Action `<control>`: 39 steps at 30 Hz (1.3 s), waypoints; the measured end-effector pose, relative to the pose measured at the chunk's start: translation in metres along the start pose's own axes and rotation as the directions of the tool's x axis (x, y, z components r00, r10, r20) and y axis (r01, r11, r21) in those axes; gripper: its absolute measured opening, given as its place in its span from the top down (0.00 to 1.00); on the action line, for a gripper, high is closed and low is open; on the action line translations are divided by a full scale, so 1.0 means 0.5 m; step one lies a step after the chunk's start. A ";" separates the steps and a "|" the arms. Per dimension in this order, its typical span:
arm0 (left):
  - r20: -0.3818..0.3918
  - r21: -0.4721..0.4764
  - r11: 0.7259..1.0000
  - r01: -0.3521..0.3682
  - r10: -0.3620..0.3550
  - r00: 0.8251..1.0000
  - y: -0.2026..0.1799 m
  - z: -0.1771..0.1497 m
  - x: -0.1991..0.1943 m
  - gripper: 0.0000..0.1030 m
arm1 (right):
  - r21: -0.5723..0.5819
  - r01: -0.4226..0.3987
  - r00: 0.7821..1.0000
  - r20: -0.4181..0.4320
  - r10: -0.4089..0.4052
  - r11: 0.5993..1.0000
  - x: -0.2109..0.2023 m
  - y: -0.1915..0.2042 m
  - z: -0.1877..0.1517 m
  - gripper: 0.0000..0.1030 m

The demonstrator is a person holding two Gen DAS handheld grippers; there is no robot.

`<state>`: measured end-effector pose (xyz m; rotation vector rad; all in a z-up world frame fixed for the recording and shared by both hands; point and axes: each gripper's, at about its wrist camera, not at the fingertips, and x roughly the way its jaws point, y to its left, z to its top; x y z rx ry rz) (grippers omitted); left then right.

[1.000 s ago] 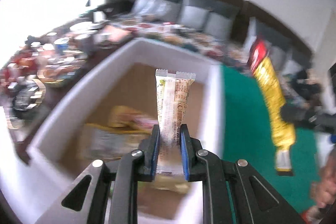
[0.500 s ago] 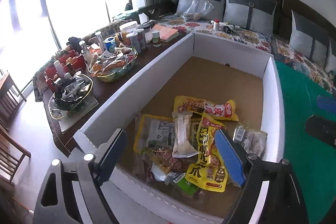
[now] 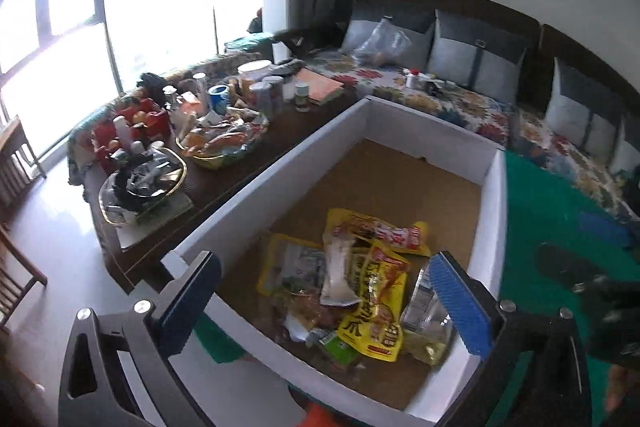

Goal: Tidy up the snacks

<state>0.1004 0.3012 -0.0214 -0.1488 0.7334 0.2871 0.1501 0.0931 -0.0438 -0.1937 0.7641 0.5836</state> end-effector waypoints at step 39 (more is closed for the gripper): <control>-0.033 -0.012 0.986 -0.164 0.164 0.986 0.036 -0.003 0.002 0.00 | -0.031 0.056 0.992 -0.107 -0.059 0.998 0.038 0.042 0.009 0.17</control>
